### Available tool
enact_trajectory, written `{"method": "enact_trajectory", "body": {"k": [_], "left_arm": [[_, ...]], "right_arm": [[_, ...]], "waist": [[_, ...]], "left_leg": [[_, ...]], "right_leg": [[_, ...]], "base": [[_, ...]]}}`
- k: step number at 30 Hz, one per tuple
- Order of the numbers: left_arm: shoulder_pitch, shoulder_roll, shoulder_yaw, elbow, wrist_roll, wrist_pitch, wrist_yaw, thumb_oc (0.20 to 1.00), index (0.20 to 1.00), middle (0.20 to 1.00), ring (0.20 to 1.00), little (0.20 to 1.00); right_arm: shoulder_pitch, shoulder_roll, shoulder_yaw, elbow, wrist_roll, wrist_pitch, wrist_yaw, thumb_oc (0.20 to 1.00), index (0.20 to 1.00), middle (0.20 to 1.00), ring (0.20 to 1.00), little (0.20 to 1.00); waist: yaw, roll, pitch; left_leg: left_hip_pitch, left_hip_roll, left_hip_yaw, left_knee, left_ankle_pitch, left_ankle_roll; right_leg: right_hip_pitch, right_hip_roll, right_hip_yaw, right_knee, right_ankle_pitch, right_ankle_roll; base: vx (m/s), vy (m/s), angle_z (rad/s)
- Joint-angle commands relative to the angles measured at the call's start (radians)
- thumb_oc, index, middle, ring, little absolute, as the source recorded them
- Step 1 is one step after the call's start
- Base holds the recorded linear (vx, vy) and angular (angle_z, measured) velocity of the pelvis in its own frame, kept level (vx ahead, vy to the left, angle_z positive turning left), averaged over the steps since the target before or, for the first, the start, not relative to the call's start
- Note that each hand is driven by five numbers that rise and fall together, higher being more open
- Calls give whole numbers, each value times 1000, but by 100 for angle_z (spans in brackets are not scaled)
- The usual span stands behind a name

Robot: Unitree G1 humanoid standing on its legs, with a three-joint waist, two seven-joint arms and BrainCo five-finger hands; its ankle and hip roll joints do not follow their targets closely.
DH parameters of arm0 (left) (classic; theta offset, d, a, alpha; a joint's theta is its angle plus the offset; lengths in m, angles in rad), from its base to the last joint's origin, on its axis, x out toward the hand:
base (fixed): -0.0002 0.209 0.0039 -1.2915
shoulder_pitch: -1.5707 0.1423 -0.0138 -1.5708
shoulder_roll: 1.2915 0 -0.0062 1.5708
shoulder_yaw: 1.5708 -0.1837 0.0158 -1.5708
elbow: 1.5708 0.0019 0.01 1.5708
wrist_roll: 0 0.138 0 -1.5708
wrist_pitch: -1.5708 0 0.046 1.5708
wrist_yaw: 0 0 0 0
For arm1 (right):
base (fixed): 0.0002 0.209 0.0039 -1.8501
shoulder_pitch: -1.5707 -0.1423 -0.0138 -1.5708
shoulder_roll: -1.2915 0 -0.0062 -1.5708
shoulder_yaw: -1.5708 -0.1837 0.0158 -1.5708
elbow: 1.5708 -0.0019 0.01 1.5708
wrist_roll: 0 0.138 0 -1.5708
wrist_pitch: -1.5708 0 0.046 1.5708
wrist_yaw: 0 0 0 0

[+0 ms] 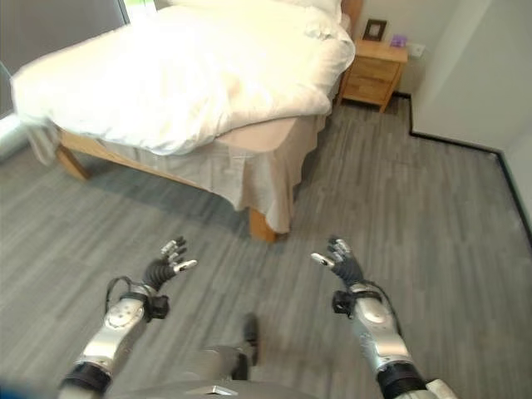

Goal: Making the bed.

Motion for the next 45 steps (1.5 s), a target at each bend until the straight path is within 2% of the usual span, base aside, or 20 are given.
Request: {"method": "enact_trajectory", "body": {"k": [1,4,6,8,9,10,11,12,14,15,19,21,23,24,26,27,28,31,39,45], "left_arm": [[-91,-1,-23,-35,51,-40,-21,1000,1000,1000,1000,1000],[-111,24,-19,-63,59,-53,-22,1000,1000,1000,1000,1000],[-130,34,-20,-69,34,-62,-31,1000,1000,1000,1000,1000],[-140,27,-39,-55,-4,-74,-55,1000,1000,1000,1000,1000],[-141,27,-39,-55,-4,-75,-55,1000,1000,1000,1000,1000],[-152,25,-50,-36,-9,-89,-66,1000,1000,1000,1000,1000],[-152,25,-51,-36,-9,-89,-66,1000,1000,1000,1000,1000],[-157,28,-50,-34,9,-96,-54,1000,1000,1000,1000,1000],[-109,24,-43,-45,-16,-95,-89,1000,1000,1000,1000,1000],[-108,23,-43,-46,-17,-95,-90,1000,1000,1000,1000,1000],[-18,41,-51,-80,-74,-87,-141,1000,1000,1000,1000,1000],[30,68,-107,-118,-121,-77,-175,1000,1000,1000,1000,1000],[33,81,-138,-126,-132,-75,-179,1000,1000,1000,1000,1000],[22,109,-186,-120,-160,-69,-180,1000,1000,1000,1000,1000],[20,134,-198,-136,-181,-64,-180,1000,1000,1000,1000,1000],[21,127,-191,-136,-182,-64,-180,1000,1000,1000,1000,1000],[5,146,-218,-154,-202,-58,-183,1000,1000,1000,1000,1000],[-27,164,-237,-163,-206,-57,-180,1000,1000,1000,1000,1000],[-59,180,-235,-196,-229,-65,-148,1000,1000,1000,1000,1000],[-19,212,-199,-248,-280,-70,-148,1000,1000,1000,1000,1000]], "right_arm": [[-59,-8,-40,-75,-53,-44,19,1000,1000,1000,1000,1000],[-64,6,-37,-62,-63,-35,25,1000,1000,1000,1000,1000],[-56,-11,-49,-73,-67,-36,35,1000,1000,1000,1000,1000],[-17,-55,-101,-87,-66,-43,37,1000,1000,1000,1000,1000],[-17,-55,-101,-87,-66,-43,37,1000,1000,1000,1000,1000],[11,-97,-154,-112,-78,-52,34,1000,1000,1000,1000,1000],[12,-98,-155,-113,-78,-52,34,1000,1000,1000,1000,1000],[11,-135,-168,-141,-106,-57,45,1000,1000,1000,1000,1000],[5,-233,-226,-213,-110,-61,53,1000,1000,1000,1000,1000],[5,-234,-226,-213,-110,-61,53,1000,1000,1000,1000,1000],[-137,-456,-242,-193,-184,-72,52,1000,1000,1000,1000,1000],[-369,-613,-122,-64,-192,-69,36,1000,1000,1000,1000,1000],[-477,-644,-46,14,-175,-61,39,1000,1000,1000,1000,1000],[-737,-694,135,190,-172,-34,38,1000,1000,1000,1000,1000],[-1005,-710,343,345,-235,-12,37,1000,1000,1000,1000,1000],[-1032,-705,368,357,-232,-14,38,1000,1000,1000,1000,1000],[-1246,-635,490,563,-265,6,20,1000,1000,1000,1000,1000],[-1450,-522,589,793,-326,27,-14,1000,1000,1000,1000,1000],[-1647,-484,642,939,-369,30,-94,1000,1000,1000,1000,1000],[-1811,-596,761,1046,-456,73,-140,1000,1000,1000,1000,1000]], "waist": [[18,55,8],[-28,99,31],[-57,107,39],[-109,89,38],[-109,90,37],[-142,68,31],[-143,69,32],[-149,59,30],[-136,34,14],[-140,36,14],[-113,25,10],[-84,23,14],[-72,20,18],[-52,13,30],[-45,13,44],[-52,19,45],[-36,26,66],[-15,42,91],[35,85,164],[111,134,249]], "left_leg": [[120,50,-50,-146,91,-143],[239,79,-121,-156,33,-130],[289,80,-175,-156,8,-138],[335,59,-272,-156,-36,-160],[334,60,-272,-156,-35,-160],[351,44,-354,-156,-65,-162],[353,44,-355,-156,-66,-162],[358,46,-388,-156,-76,-164],[356,51,-455,-156,-71,-182],[356,51,-458,-156,-70,-183],[333,59,-526,-156,-50,-209],[316,64,-565,-156,-45,-227],[308,66,-578,-156,-40,-233],[289,66,-595,-156,-30,-244],[263,68,-604,-156,-21,-252],[261,68,-604,-156,-21,-252],[229,68,-620,-156,-7,-260],[174,64,-643,-156,14,-266],[13,54,-679,-156,63,-284],[-161,54,-684,-156,97,-297]], "right_leg": [[-250,-109,10,189,430,80],[-430,-162,-17,342,342,21],[-495,-196,-35,237,288,-16],[-468,-162,72,-144,259,-9],[-465,-161,71,-151,264,-10],[-459,-109,263,-345,276,34],[-454,-109,261,-349,277,34],[-456,-85,330,-363,288,51],[-420,-96,317,-365,296,30],[-417,-96,313,-367,297,29],[-377,-87,278,-426,303,2],[-363,-82,242,-444,300,-16],[-365,-80,230,-442,299,-23],[-376,-77,211,-440,301,-34],[-397,-73,196,-434,302,-41],[-399,-73,197,-433,302,-41],[-426,-70,179,-429,306,-48],[-478,-68,158,-423,311,-53],[-652,-66,113,-362,308,-60],[-829,-53,99,-314,308,-59]], "base": [[345,45,-63],[497,37,5],[557,-159,91],[541,-276,138],[409,-224,156],[279,-142,148],[386,-226,181],[212,-165,163],[305,-256,205],[267,-277,151],[116,-164,47],[99,-169,36],[20,-111,33],[-15,-98,39],[-67,-75,24],[-139,-80,25],[-86,-36,29],[-122,-53,16],[-133,-54,28],[-87,-65,9]]}}
